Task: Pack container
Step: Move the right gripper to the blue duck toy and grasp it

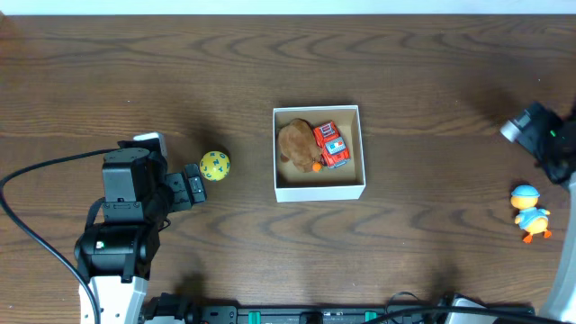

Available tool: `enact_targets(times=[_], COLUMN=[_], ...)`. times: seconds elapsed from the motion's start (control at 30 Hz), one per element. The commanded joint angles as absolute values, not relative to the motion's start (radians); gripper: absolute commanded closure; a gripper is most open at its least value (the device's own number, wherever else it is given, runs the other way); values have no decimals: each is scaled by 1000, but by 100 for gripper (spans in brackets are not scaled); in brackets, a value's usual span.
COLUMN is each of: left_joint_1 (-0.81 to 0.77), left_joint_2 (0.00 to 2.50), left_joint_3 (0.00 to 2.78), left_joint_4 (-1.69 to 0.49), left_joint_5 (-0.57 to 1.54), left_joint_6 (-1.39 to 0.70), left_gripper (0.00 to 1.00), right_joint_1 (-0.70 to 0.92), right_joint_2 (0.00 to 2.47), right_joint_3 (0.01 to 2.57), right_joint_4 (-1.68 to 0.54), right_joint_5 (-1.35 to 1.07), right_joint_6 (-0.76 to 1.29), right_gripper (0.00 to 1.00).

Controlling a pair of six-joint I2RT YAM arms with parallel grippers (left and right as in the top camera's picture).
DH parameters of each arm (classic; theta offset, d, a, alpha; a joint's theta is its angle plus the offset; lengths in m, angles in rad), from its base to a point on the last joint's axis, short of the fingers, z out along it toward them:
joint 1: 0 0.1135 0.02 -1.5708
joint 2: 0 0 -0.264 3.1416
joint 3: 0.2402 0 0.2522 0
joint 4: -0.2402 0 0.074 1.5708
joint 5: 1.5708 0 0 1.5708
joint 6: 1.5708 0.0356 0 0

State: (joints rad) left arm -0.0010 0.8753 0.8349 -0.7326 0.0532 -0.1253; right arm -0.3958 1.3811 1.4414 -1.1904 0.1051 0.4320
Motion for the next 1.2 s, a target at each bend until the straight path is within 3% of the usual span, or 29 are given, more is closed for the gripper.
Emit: enact_targets(times=[0.0, 0.27, 0.7, 0.73, 0.8, 0.87, 0.9, 0.93, 1.0, 1.17], left_joint_1=[4, 4, 4, 4, 4, 4, 4, 4, 4, 4], left_joint_2=[875, 876, 876, 876, 876, 876, 876, 876, 876, 876], left_joint_3=[857, 857, 857, 857, 857, 857, 857, 857, 857, 857], left_joint_4=[-734, -740, -748, -748, -748, -748, -748, -748, -748, -748], left_joint_5=[61, 61, 61, 61, 61, 61, 61, 61, 61, 61], left_joint_6=[-109, -109, -109, -109, -109, -109, -109, -109, -109, -109], left_gripper=[2, 2, 2, 2, 2, 2, 2, 2, 2, 2], right_joint_1=[-521, -684, -695, -695, -695, -694, -693, -693, -693, -678], right_joint_2=[1405, 1515, 1754, 1759, 1760, 1760, 1760, 1760, 1758, 1700], right_joint_3=[1308, 1060, 1007, 1007, 1007, 1007, 1007, 1007, 1008, 1044], right_joint_4=[-1131, -854, -720, -721, -722, -723, -726, -728, -730, -781], right_joint_5=[107, 68, 52, 52, 52, 46, 39, 30, 3, -83], right_joint_6=[357, 257, 269, 269, 269, 269, 269, 269, 269, 268], right_gripper=[1, 1, 2, 8, 28, 60, 82, 89, 97, 99])
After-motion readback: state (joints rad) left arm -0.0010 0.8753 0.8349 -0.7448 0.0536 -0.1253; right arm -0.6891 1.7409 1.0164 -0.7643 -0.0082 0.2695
